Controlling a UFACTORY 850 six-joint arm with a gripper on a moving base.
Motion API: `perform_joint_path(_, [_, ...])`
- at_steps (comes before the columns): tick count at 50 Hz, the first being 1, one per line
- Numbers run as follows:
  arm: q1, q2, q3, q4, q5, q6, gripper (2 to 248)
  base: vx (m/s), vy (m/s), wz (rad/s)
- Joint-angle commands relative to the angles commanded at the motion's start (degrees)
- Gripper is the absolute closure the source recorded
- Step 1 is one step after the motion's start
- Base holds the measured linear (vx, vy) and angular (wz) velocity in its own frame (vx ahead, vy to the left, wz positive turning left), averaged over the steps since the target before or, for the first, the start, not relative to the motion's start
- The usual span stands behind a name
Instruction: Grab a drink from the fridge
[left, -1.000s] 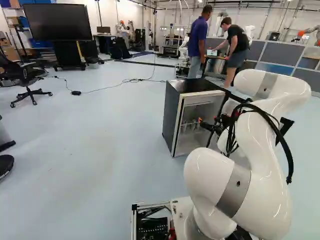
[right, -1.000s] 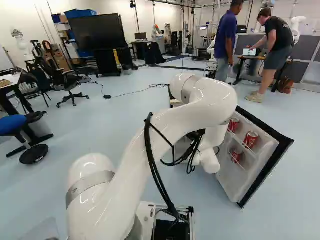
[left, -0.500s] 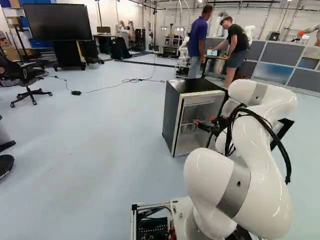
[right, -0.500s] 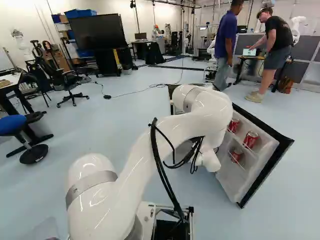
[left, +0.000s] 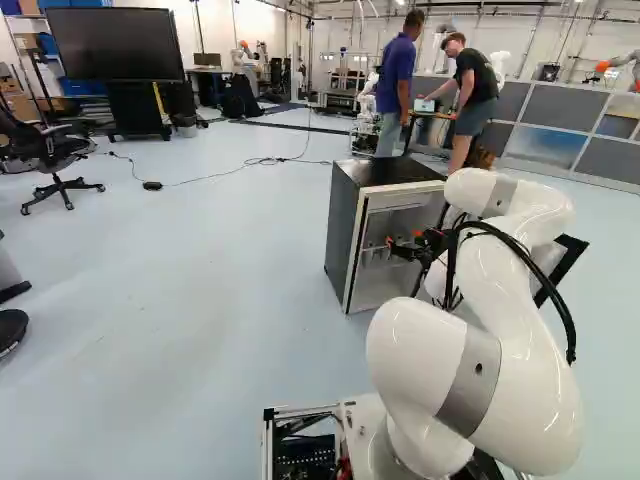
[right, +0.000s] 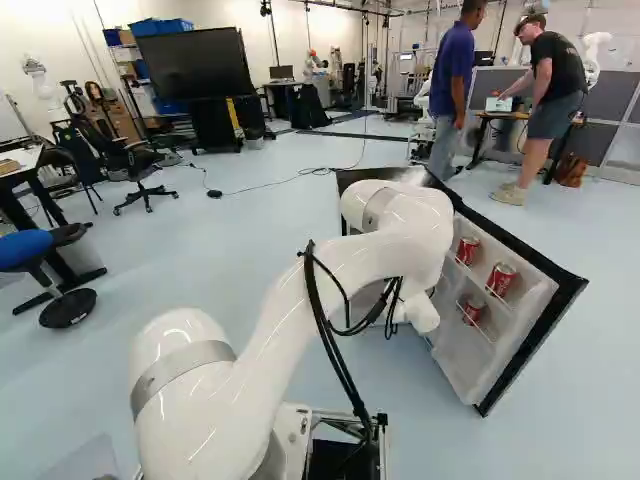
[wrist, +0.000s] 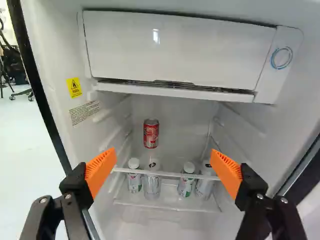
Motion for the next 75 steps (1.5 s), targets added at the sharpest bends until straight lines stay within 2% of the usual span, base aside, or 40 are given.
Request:
perform_joint_path(23, [3.2,-4.4,-8.9,0.3,-3.6,0.0,3,0.000,0.000,0.000])
perform_joint_path(58, [8.3,-12.1,-23.5,4.3,-5.3,0.0,3,0.000,0.000,0.000])
perform_joint_path(75, [9.4,-14.4,-27.7,6.3,-7.4,0.0,3,0.000,0.000,0.000])
